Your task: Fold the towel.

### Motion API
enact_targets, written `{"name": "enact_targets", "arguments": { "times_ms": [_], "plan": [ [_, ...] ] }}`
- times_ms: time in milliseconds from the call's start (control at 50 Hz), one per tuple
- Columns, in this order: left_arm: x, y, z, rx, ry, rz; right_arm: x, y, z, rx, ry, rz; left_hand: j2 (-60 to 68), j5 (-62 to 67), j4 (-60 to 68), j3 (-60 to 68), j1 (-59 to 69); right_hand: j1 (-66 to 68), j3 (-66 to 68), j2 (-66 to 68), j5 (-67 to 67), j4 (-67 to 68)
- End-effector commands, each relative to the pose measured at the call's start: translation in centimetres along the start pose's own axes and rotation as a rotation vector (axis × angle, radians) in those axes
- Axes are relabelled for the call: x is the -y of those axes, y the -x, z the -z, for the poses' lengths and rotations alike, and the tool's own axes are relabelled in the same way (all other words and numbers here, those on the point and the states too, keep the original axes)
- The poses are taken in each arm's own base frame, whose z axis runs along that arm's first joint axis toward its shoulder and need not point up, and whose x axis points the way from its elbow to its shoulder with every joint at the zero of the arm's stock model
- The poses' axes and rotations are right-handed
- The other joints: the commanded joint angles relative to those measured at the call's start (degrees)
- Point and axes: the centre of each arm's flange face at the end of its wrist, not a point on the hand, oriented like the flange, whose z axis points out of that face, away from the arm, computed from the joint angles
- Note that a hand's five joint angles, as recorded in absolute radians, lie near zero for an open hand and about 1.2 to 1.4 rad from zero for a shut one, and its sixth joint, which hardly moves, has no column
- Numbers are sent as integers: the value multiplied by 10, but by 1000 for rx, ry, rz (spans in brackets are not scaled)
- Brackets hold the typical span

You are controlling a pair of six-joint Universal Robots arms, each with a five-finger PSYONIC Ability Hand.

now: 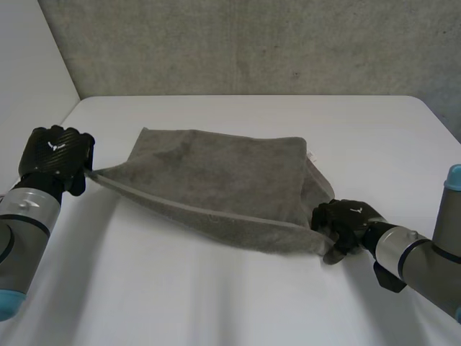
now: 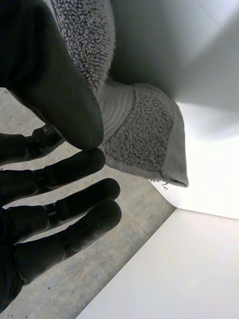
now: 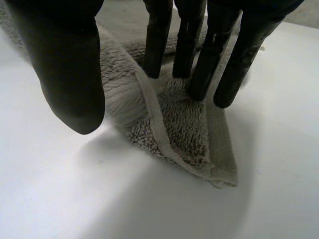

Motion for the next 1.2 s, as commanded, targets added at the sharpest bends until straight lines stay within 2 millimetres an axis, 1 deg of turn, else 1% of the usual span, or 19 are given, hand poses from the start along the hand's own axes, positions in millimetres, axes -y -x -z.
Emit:
{"name": "enact_targets", "arguments": {
  "times_ms": [20, 60, 180, 240, 280, 300, 340, 440, 540, 620, 720, 860, 960, 1000, 1080, 1100, 1140, 1160, 1200],
  "plan": [
    [1, 1, 0, 3, -3, 0, 3, 2, -9, 2, -20, 16, -72, -185, -75, -88, -67, 274, 277, 272, 275, 278],
    [3, 2, 0, 8, -7, -1, 9, -1, -10, -10, -45, 22, -72, -185, -75, -88, -67, 431, 435, 429, 432, 435],
    [17, 9, 2, 33, -53, -4, 43, -6, 0, -53, -150, 33, -72, -185, -75, -88, -67, 432, 435, 430, 432, 435],
    [35, 16, 4, 58, -114, -9, 70, -3, 16, -49, -233, 42, -72, -185, -75, -88, -67, 432, 435, 430, 432, 435],
    [63, 27, 7, 95, -205, 5, 105, -2, 37, -61, -338, 75, -72, -185, -75, -88, -67, 432, 435, 430, 432, 435],
    [63, 27, 7, 95, -206, 5, 105, -2, 37, -61, -338, 75, -72, -185, -75, -88, -67, 432, 435, 430, 432, 435],
    [90, 42, 8, 130, -297, 47, 146, 1, 67, -74, -455, 136, -72, -185, -75, -88, -67, 432, 435, 430, 432, 435],
    [114, 54, 8, 135, -325, 88, 190, 4, 107, -83, -529, 241, -72, -185, -75, -88, -67, 432, 435, 430, 432, 435],
    [120, 63, 4, 137, -285, 93, 206, -11, 122, -130, -497, 391, -72, -185, -75, -88, -67, 432, 435, 430, 432, 435],
    [117, 64, -1, 129, -253, 94, 203, -12, 116, -144, -417, 516, -72, -185, -75, -88, -67, 432, 435, 430, 432, 435],
    [86, 54, -30, 91, -150, 99, 190, -8, 87, -146, -302, 676, -72, -185, -75, -88, -67, 432, 435, 430, 432, 435],
    [41, 30, -81, 22, -32, 103, 158, -2, 17, -196, -140, 896, -72, -185, -75, -88, -67, 432, 435, 430, 432, 435],
    [28, 21, -114, 12, -32, 39, 162, 1, -23, -255, -235, 999, -72, -185, -75, -88, -67, 432, 435, 430, 432, 435],
    [31, 19, -123, 13, -54, 8, 173, 2, -33, -304, -315, 1018, -72, -185, -75, -88, -67, 432, 435, 430, 432, 435],
    [69, 32, -144, 86, -227, -30, 230, 8, -35, -528, -676, 1035, -72, -185, -75, -88, -67, 432, 435, 430, 432, 435],
    [69, 32, -144, 86, -227, -30, 231, 8, -35, -529, -677, 1035, -72, -185, -75, -88, -67, 432, 435, 430, 432, 435],
    [108, 50, -145, 187, -406, 10, 263, 10, -19, -662, -910, 998, -72, -185, -75, -88, -67, 432, 435, 430, 432, 435],
    [108, 50, -145, 187, -407, 10, 263, 10, -19, -663, -911, 998, -72, -185, -75, -88, -67, 432, 435, 430, 432, 435],
    [141, 69, -134, 278, -544, 73, 276, 13, 4, -679, -985, 962, -72, -185, -75, -88, -67, 432, 435, 430, 432, 435]
  ]
}}
